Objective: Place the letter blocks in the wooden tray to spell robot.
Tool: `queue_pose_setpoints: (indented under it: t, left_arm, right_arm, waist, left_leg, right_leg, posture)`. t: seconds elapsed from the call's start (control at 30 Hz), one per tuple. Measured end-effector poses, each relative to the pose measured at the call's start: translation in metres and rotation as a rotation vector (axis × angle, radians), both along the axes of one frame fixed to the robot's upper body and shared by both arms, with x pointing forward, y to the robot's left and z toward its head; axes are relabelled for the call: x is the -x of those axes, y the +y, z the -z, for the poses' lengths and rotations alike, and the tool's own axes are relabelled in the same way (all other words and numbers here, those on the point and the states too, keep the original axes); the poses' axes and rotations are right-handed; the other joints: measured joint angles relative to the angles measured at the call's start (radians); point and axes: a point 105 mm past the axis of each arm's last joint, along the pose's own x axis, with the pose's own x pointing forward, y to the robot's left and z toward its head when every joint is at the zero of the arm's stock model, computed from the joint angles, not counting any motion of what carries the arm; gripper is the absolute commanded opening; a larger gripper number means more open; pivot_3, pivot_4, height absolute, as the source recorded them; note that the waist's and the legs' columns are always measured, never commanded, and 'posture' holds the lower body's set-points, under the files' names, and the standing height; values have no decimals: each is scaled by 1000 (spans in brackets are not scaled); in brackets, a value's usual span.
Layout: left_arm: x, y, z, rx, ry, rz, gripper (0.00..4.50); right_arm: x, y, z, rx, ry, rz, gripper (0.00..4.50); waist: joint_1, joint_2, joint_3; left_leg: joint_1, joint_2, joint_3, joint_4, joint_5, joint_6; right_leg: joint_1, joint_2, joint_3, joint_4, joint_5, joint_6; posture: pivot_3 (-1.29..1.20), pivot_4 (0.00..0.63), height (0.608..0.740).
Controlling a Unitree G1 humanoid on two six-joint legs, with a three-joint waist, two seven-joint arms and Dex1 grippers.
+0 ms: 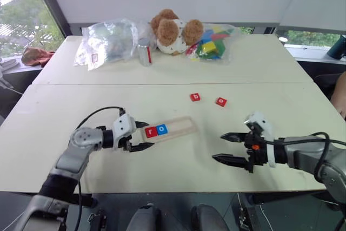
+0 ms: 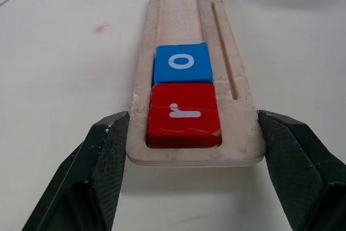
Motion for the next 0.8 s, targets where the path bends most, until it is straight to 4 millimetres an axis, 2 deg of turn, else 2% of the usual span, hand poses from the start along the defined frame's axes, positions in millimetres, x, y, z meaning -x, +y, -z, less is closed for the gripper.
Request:
queue_pose_setpoints:
  t: [0.1, 0.23, 0.37, 0.43, 0.47, 0.7, 0.73, 0.8]
  left_arm:
    - [-8, -13, 3, 0, -8, 76, 3065]
    - [-21, -34, 13, 8, -8, 131, 3065]
    - [-28, -38, 13, 5, -19, 143, 3065]
    - [-29, -38, 14, 8, -19, 147, 4081]
    - [-30, -37, 14, 8, -18, 146, 4429]
    - [-29, -30, 13, -4, -50, 152, 4470]
    - [-27, -24, 12, -15, -56, 149, 4470]
    - [-18, 2, 10, -72, -52, 140, 4470]
  right_arm:
    - [0, -7, 2, 4, -7, 43, 4500]
    - [2, -2, 7, -14, -17, 68, 4500]
    - [5, 2, 6, -17, -41, 83, 4500]
    - [6, 1, 6, -17, -45, 96, 4500]
    - [6, 1, 6, -16, -47, 99, 4500]
    - [-2, 0, -2, -16, -86, 112, 4500]
    - [-3, 0, -4, -16, -94, 115, 4500]
    - [-10, 1, -10, -38, -116, 122, 4500]
  waist:
    - [0, 0, 0]
    - [-1, -1, 1]
    - [-1, -1, 1]
    - [-2, -1, 1]
    - [-2, -1, 1]
    - [-7, -1, 1]
    - [-9, -2, 1]
    - [-30, -3, 1]
  left_leg:
    - [0, 0, 0, 0, 0, 0]
    - [0, 0, 1, 1, 0, 1]
    - [0, -1, 1, 2, 0, 1]
    - [0, -1, 1, 2, 0, 1]
    - [0, -1, 1, 2, 0, 1]
    - [1, 0, 1, 2, 0, 1]
    - [1, 0, 1, 2, 0, 1]
    - [1, 2, 1, 1, 0, 1]
  right_leg:
    - [0, 0, 0, 0, 0, 0]
    - [0, 1, 0, 1, 0, 0]
    - [0, 2, 0, 1, 0, 1]
    - [0, 2, 0, 2, 0, 1]
    - [0, 2, 0, 2, 0, 1]
    - [0, 3, 0, 3, 0, 1]
    - [0, 4, 0, 3, 0, 1]
    - [-1, 5, 1, 3, 0, 1]
  posture:
    - [0, 150, 740]
    - [0, 150, 740]
    - [0, 150, 740]
    - [0, 150, 740]
    - [0, 150, 740]
    - [0, 150, 740]
    - [0, 150, 740]
    - [0, 150, 740]
